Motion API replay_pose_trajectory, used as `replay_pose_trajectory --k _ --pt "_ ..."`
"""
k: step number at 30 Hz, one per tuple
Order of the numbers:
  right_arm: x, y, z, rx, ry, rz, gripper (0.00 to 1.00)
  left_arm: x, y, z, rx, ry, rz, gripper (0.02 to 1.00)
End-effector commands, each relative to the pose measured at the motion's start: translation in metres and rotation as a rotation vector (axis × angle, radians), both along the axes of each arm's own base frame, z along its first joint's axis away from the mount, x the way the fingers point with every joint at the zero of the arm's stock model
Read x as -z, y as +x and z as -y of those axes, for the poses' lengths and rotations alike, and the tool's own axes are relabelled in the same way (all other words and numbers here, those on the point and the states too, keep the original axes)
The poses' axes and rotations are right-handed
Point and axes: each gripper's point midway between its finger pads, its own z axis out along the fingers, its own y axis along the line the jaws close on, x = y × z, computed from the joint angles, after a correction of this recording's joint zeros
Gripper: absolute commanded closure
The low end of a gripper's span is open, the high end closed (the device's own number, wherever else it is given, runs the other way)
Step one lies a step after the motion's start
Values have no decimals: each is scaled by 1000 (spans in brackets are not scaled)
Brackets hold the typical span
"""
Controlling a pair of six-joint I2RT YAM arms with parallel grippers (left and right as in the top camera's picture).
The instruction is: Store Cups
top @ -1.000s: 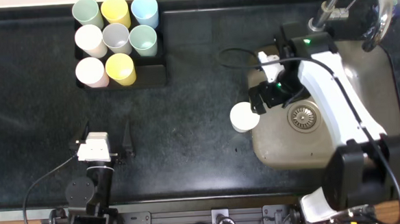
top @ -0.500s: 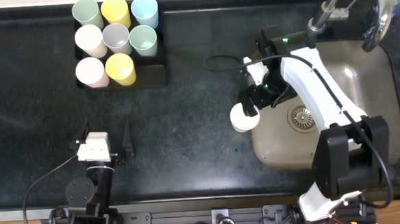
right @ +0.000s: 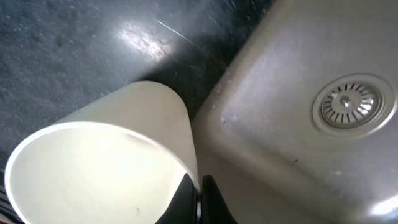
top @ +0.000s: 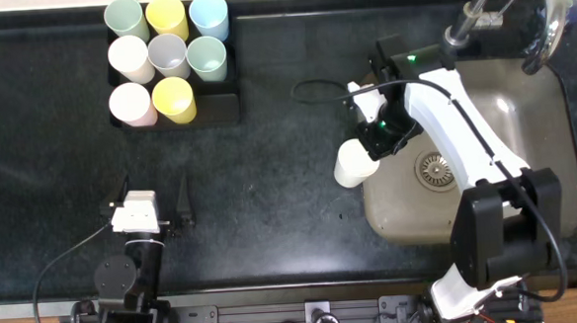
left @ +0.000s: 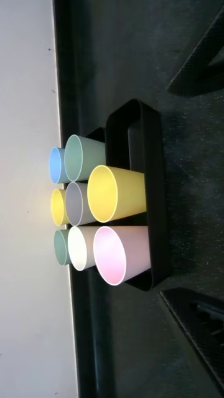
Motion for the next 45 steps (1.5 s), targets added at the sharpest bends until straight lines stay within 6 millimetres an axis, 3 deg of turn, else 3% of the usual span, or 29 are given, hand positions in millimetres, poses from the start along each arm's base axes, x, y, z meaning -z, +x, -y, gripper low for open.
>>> replay_pose_trajectory --k 1,5,8,11,13,14,16,19,23,28,34,45 --pt "-13 8 -24 -16 42 44 956 -1 0 2 11 17 11 18" --pt "-79 38 -35 -14 82 182 958 -1 0 2 11 17 11 18" --pt "-152 66 -43 46 113 371 961 -1 0 2 11 16 11 18" --pt "-224 88 -66 56 209 584 958 -1 0 2 11 17 11 20" --pt "-254 99 -84 68 250 669 963 -1 0 2 11 17 11 18" --pt "-259 103 -95 62 267 681 961 -1 0 2 11 17 11 18" --pt "-255 112 -114 33 267 684 961 -1 0 2 11 17 11 20" --pt "-230 125 -148 -21 234 669 963 -1 0 2 11 17 11 18" --pt "-190 123 -191 -92 223 602 961 -1 0 2 11 17 11 18" --pt "-155 122 -223 -143 216 555 961 -1 0 2 11 17 11 18" --pt "-133 126 -238 -163 237 522 961 -1 0 2 11 17 11 18" --pt "-87 118 -242 -209 172 419 961 -1 0 2 11 17 11 18"
